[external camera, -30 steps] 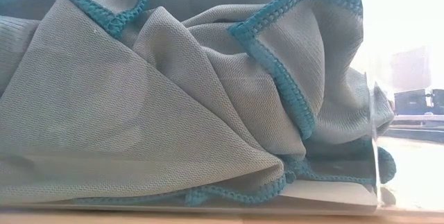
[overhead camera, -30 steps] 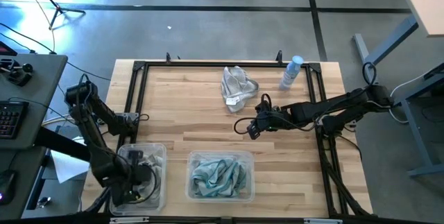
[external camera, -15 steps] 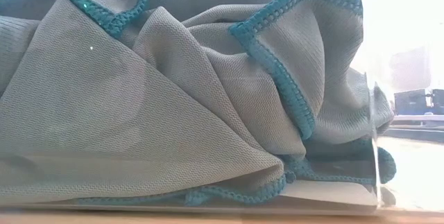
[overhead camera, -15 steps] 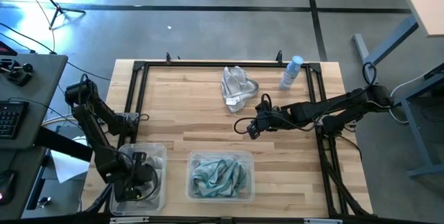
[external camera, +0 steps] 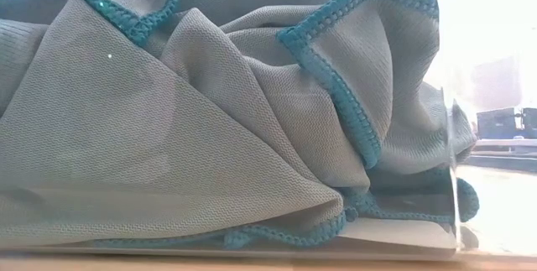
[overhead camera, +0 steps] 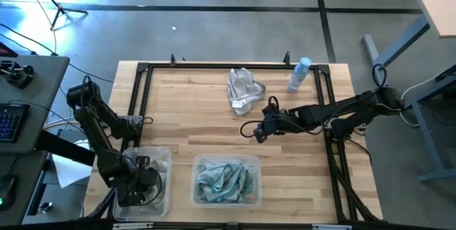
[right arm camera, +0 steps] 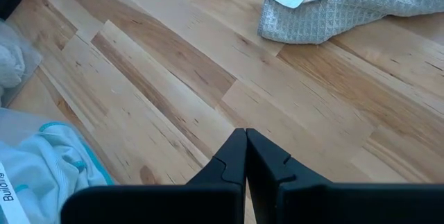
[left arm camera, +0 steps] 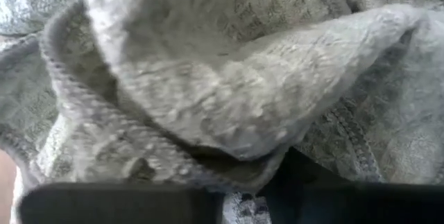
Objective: Sort microfiber towel by color & place in baskets
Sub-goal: Put the left grey towel into the left transparent bin
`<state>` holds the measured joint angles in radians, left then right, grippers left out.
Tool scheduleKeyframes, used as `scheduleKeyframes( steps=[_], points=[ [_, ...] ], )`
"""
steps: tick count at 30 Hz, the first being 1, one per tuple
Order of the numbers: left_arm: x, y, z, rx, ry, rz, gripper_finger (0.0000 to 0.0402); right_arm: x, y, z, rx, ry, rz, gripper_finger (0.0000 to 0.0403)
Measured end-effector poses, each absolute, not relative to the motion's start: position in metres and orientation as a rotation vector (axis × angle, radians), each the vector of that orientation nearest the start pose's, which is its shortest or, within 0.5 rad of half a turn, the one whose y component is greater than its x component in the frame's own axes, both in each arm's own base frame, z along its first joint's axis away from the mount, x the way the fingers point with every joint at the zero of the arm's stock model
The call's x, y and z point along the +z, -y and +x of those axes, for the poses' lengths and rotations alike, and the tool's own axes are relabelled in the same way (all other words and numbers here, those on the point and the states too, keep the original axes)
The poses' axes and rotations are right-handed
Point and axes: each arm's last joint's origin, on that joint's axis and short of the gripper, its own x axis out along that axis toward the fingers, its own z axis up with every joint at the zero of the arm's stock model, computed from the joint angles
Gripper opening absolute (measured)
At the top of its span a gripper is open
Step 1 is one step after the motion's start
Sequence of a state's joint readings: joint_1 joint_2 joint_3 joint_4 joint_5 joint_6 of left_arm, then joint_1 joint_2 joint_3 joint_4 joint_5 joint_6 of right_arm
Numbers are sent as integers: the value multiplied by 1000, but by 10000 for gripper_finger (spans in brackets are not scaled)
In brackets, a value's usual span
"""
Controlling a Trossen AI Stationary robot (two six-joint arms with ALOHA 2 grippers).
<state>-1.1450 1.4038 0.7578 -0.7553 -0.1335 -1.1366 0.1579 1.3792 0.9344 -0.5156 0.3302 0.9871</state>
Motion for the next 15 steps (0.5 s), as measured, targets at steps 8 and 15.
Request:
scheduleKeyframes(
  steps=[8, 15],
  points=[
    [181, 199, 94, -97, -1360, -113, 129, 234, -33, 269, -602, -754, 673, 0],
    [223, 194, 93, -103, -1331, -141, 123, 234, -32, 269, -619, -741, 662, 0]
  ],
)
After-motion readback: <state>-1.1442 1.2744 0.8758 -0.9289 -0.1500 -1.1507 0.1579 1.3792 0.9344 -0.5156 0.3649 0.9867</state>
